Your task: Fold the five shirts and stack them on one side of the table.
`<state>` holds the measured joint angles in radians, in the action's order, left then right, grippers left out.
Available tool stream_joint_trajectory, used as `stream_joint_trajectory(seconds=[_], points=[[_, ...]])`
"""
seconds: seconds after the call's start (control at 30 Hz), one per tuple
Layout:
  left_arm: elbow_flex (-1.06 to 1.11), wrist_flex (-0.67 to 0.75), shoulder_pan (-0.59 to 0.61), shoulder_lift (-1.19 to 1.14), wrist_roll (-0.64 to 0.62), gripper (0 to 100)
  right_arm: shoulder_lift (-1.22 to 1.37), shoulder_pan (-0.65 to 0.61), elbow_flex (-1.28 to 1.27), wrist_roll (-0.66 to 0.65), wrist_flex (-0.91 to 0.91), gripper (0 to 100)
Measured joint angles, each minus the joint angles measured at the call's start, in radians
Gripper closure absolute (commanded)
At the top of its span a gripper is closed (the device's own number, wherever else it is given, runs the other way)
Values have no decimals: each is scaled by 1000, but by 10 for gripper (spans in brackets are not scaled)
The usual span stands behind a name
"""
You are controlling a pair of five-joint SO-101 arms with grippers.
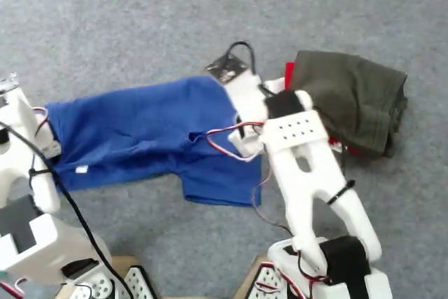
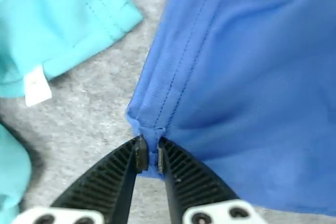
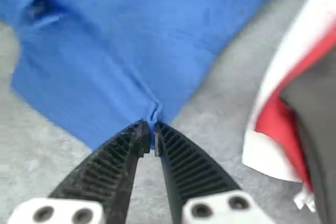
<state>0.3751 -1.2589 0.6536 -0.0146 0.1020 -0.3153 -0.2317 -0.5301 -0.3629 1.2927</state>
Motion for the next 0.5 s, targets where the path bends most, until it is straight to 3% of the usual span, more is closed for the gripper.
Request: stream_joint_trajectory(seconds=[0.13, 0.5], points=[[75, 6, 5, 0, 52, 971, -8, 91, -23, 0, -20, 985], [216, 143, -12, 3, 60, 971, -12, 75, -155, 0, -43, 985]])
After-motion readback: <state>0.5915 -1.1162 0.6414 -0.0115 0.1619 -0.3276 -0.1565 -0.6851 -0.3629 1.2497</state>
